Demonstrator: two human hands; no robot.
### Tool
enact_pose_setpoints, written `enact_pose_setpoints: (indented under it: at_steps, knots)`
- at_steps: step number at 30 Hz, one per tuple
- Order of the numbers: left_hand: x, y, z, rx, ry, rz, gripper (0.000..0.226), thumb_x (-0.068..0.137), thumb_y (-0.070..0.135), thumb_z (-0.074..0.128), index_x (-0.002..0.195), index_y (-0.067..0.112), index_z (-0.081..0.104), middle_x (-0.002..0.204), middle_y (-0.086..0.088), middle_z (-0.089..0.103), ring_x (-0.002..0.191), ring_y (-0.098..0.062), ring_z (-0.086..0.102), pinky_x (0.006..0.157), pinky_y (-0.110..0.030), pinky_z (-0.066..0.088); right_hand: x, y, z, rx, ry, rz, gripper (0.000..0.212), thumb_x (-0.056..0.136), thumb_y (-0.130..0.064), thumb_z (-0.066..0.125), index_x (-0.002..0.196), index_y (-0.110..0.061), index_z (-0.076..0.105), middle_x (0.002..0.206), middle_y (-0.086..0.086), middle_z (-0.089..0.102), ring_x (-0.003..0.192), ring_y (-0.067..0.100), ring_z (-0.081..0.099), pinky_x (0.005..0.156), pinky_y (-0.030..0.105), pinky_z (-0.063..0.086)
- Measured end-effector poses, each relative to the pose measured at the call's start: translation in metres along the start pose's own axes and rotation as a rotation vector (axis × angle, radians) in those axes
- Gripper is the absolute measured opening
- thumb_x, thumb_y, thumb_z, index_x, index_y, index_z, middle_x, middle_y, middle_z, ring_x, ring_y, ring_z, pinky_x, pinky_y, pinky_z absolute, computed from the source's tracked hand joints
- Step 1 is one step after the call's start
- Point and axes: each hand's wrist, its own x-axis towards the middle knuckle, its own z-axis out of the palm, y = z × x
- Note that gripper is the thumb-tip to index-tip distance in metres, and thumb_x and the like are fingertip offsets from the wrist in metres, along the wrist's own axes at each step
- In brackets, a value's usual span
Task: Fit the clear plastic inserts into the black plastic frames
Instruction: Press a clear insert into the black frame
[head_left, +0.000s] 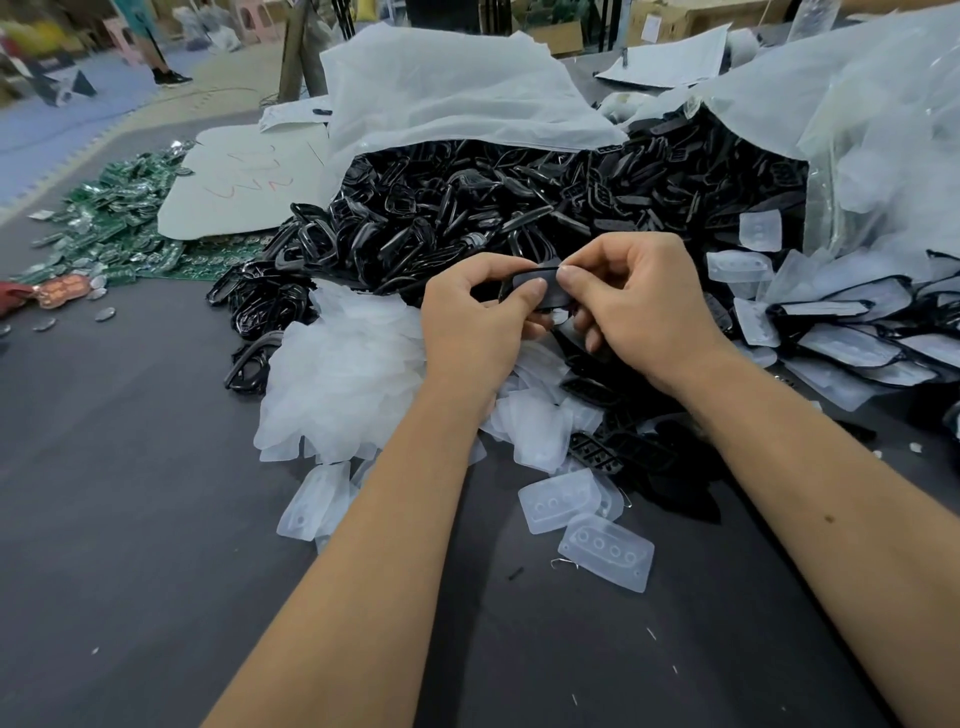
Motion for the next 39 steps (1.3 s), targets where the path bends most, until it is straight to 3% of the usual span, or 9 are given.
enact_pose_setpoints:
  at_steps: [4, 10, 17, 20, 23, 26, 29, 36, 39]
  knots:
    - [0.0, 0.002, -0.001, -0.048, 0.008, -0.043, 0.013, 0.093, -0.005, 0.069, 0.098, 0.004, 0.077, 0.078, -0.007, 0.076, 0.056, -0.017, 0.07, 0.053, -0.021, 0.053, -0.001, -0.002, 0.003, -0.043, 0.019, -0.032, 0.012, 0.097, -0.012, 0.072, 0.084, -0.014, 0.073, 0.059, -0.002, 0.069, 0.042, 0.017, 0.066, 0.04, 0.032, 0.053]
    - [-0.001, 0.006, -0.003, -0.155, 0.036, -0.109, 0.016, 0.098, -0.004, 0.063, 0.094, 0.007, 0.075, 0.075, -0.01, 0.073, 0.056, -0.018, 0.069, 0.052, -0.022, 0.053, -0.002, 0.001, 0.003, 0.048, -0.068, -0.033, 0.0, 0.097, -0.018, 0.071, 0.098, -0.017, 0.071, 0.066, 0.009, 0.071, 0.048, 0.03, 0.066, 0.042, 0.033, 0.053]
    - [-0.003, 0.01, -0.002, -0.203, 0.046, -0.154, 0.019, 0.098, -0.004, 0.062, 0.091, 0.008, 0.075, 0.066, -0.002, 0.07, 0.052, -0.015, 0.068, 0.049, -0.02, 0.051, -0.002, -0.003, 0.001, 0.226, -0.101, -0.013, 0.024, 0.095, -0.004, 0.07, 0.108, -0.011, 0.05, 0.065, 0.005, 0.057, 0.05, 0.031, 0.058, 0.038, 0.028, 0.044]
    - [-0.003, 0.012, -0.002, -0.211, 0.059, -0.164, 0.02, 0.098, -0.005, 0.062, 0.09, 0.008, 0.076, 0.066, -0.002, 0.069, 0.053, -0.016, 0.067, 0.048, -0.021, 0.051, -0.005, -0.004, 0.001, 0.145, -0.094, -0.064, 0.019, 0.099, -0.008, 0.066, 0.109, -0.01, 0.05, 0.07, 0.015, 0.062, 0.051, 0.035, 0.06, 0.041, 0.032, 0.046]
    - [-0.003, 0.012, -0.002, -0.229, 0.07, -0.176, 0.022, 0.097, -0.005, 0.062, 0.088, 0.009, 0.077, 0.064, -0.001, 0.068, 0.052, -0.015, 0.066, 0.047, -0.021, 0.05, -0.008, -0.007, 0.001, -0.008, -0.094, -0.203, 0.017, 0.098, -0.006, 0.061, 0.113, -0.012, 0.057, 0.08, 0.013, 0.064, 0.058, 0.027, 0.062, 0.052, 0.033, 0.05]
    - [-0.002, 0.013, -0.003, -0.249, 0.068, -0.187, 0.023, 0.096, -0.006, 0.061, 0.088, 0.008, 0.077, 0.062, -0.001, 0.068, 0.05, -0.013, 0.065, 0.045, -0.02, 0.048, -0.009, -0.01, 0.0, -0.165, -0.108, -0.376, 0.034, 0.084, 0.0, 0.067, 0.116, -0.012, 0.066, 0.097, -0.003, 0.065, 0.078, 0.006, 0.063, 0.068, 0.01, 0.043]
    - [0.0, 0.013, -0.006, -0.302, 0.063, -0.198, 0.021, 0.095, -0.008, 0.06, 0.09, 0.002, 0.077, 0.064, -0.003, 0.07, 0.05, -0.013, 0.064, 0.047, -0.02, 0.048, -0.008, -0.011, 0.001, -0.292, -0.085, -0.482, 0.028, 0.082, 0.0, 0.075, 0.108, -0.01, 0.074, 0.102, -0.002, 0.066, 0.093, 0.007, 0.063, 0.07, 0.002, 0.038]
    - [0.0, 0.017, -0.008, -0.373, 0.077, -0.276, 0.023, 0.095, -0.006, 0.058, 0.084, 0.003, 0.077, 0.067, -0.007, 0.072, 0.049, -0.01, 0.062, 0.046, -0.017, 0.045, -0.003, -0.009, -0.002, -0.376, -0.04, -0.611, 0.013, 0.095, -0.009, 0.075, 0.107, -0.009, 0.082, 0.109, 0.008, 0.069, 0.09, 0.021, 0.064, 0.076, 0.014, 0.043]
    - [0.0, 0.02, -0.009, -0.444, 0.031, -0.28, 0.03, 0.105, 0.011, 0.055, 0.085, 0.001, 0.075, 0.07, -0.007, 0.072, 0.05, -0.009, 0.062, 0.046, -0.016, 0.046, -0.004, -0.01, -0.001, -0.365, -0.012, -0.598, 0.013, 0.093, -0.01, 0.077, 0.106, -0.01, 0.082, 0.106, 0.006, 0.071, 0.094, 0.021, 0.063, 0.08, 0.023, 0.048]
